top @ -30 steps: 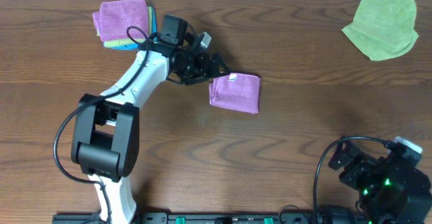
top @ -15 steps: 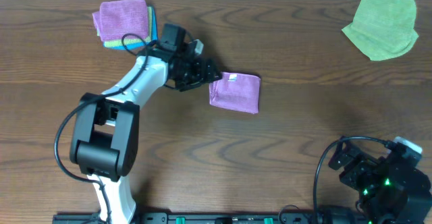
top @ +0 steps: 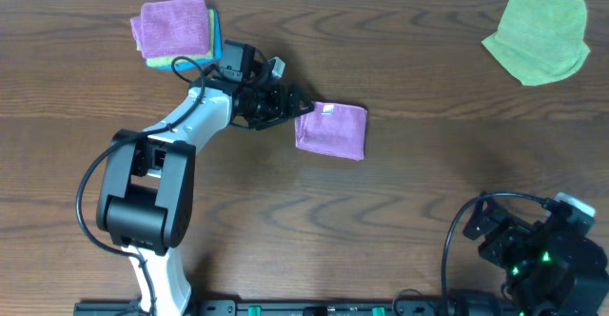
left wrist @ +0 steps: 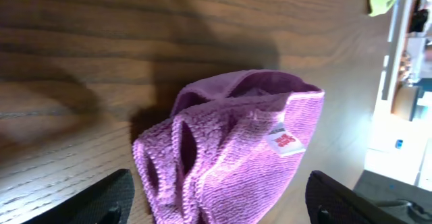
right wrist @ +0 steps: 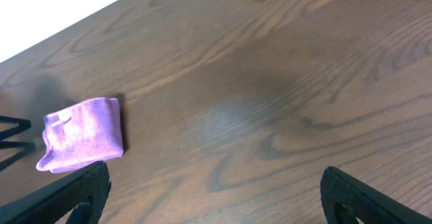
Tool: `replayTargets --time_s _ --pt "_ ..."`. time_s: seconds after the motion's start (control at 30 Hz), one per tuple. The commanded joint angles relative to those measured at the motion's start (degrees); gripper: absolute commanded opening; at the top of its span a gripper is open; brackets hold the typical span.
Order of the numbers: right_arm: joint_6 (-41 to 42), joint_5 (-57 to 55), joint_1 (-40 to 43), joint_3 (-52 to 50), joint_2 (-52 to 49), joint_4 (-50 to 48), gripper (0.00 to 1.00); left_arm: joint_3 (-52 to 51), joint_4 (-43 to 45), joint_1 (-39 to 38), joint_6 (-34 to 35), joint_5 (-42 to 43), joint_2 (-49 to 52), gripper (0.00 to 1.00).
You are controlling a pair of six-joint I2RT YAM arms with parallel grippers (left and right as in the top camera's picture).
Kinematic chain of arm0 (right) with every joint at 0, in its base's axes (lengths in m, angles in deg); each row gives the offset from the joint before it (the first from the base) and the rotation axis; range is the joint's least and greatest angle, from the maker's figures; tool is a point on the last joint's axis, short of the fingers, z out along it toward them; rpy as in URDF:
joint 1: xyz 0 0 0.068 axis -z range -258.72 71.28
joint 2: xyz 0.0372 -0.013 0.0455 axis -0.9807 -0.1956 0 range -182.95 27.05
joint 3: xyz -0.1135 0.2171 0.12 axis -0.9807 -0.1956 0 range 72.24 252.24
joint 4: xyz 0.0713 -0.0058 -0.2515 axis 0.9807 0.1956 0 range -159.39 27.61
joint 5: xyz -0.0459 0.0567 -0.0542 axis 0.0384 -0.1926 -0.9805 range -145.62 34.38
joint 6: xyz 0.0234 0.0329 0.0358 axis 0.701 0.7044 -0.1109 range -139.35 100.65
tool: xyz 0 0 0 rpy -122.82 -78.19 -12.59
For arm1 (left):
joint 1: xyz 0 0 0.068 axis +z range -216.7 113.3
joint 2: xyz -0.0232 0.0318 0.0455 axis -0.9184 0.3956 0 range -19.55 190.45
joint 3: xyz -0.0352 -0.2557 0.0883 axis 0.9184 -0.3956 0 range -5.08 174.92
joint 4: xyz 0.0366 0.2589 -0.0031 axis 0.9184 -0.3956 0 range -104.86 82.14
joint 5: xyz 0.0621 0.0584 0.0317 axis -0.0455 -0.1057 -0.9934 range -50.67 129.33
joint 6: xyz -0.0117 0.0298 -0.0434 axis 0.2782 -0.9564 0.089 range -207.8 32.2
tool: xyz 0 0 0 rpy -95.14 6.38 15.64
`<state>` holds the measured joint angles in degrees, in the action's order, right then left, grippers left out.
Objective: Fold the cloth
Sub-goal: 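Grasp the left edge of the folded purple cloth with the left gripper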
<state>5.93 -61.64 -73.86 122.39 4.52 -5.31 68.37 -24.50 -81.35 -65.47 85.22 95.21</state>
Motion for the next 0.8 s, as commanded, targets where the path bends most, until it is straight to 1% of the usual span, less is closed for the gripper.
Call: replayTargets --time_s 0.0,0.1,0.27,0.47,0.77 --pt "0.83 -0.13 0.46 -0.33 0.13 0.07 0.99 -1.01 0.31 0.17 0.9 2.21 1.31 0.82" --pt "0.83 -0.13 0.46 -0.33 0.13 0.07 0.99 -1.09 0.31 0.17 0.74 2.32 1.51 0.82" --pt "0.83 -0.13 0.46 -0.33 0.13 0.07 0.99 -1.7 0.55 0.31 -1.42 2.23 1.51 0.83" --pt "0.83 -0.13 0.46 -0.33 0.13 0.04 0.99 -5.6 6.1 1.68 -1.27 4.83 1.51 0.83" --pt "0.83 -0.13 0.46 -0.33 0.13 0.07 0.99 -5.99 8.2 1.51 -0.81 5.27 3.5 0.83"
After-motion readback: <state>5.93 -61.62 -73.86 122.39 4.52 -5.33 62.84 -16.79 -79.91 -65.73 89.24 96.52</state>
